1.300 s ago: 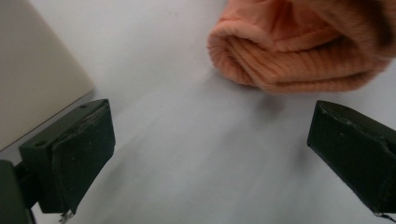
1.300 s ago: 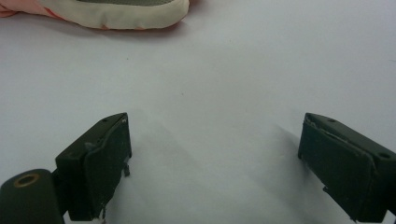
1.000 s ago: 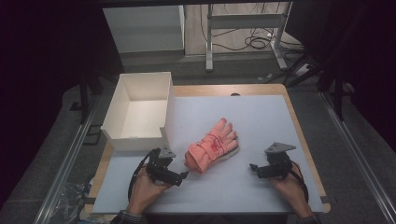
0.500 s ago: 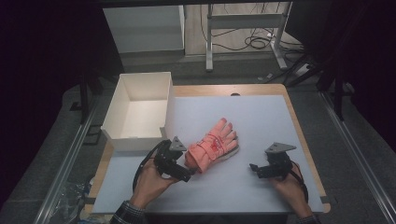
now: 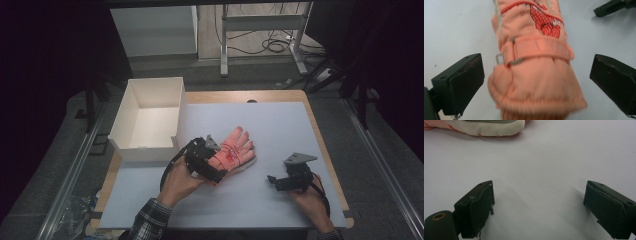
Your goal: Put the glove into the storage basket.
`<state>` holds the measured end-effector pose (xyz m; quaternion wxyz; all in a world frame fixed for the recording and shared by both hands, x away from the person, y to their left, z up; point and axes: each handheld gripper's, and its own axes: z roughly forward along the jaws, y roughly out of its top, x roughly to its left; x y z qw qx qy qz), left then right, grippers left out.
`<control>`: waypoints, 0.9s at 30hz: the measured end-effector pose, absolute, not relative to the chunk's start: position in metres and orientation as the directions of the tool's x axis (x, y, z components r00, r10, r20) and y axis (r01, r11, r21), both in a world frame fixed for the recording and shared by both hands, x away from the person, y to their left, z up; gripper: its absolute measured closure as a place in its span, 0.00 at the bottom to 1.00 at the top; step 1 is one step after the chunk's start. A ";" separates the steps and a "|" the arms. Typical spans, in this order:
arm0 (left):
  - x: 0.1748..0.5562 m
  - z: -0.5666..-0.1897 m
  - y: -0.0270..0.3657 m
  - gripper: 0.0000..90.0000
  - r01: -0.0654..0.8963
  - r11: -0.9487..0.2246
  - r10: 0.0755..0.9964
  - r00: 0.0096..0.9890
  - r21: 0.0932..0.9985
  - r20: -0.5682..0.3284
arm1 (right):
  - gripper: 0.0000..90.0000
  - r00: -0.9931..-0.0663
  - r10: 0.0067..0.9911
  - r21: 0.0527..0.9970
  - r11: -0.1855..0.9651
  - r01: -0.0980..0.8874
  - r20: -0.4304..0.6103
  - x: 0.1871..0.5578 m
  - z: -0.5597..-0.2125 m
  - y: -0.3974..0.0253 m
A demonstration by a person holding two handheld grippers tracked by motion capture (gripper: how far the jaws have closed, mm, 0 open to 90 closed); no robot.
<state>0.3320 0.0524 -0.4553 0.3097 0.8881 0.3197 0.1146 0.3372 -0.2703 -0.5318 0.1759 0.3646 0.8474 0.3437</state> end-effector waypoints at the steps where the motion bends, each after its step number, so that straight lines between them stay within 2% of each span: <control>1: 0.334 -0.457 0.049 0.00 0.498 -0.607 0.638 0.770 0.619 0.006 | 0.11 -0.672 0.739 0.711 0.498 0.497 -0.047 0.337 -0.532 -0.270; 11: 0.355 -0.487 0.029 0.00 0.509 -0.668 0.626 0.779 0.542 0.040 | 0.11 -0.672 0.739 0.711 0.497 0.497 -0.046 0.337 -0.532 -0.270; 15: 0.359 -0.499 0.029 0.00 0.526 -0.669 0.618 0.786 0.524 0.000 | 0.11 -0.672 0.739 0.711 0.497 0.497 -0.047 0.337 -0.532 -0.270; 20: 0.361 -0.512 0.030 0.00 0.541 -0.686 0.616 0.788 0.487 -0.006 | 0.11 -0.672 0.739 0.712 0.497 0.497 -0.047 0.337 -0.532 -0.270; 27: 0.360 -0.519 0.032 0.11 0.544 -0.694 0.606 0.795 0.471 -0.024 | 0.11 -0.672 0.739 0.711 0.497 0.497 -0.047 0.337 -0.532 -0.270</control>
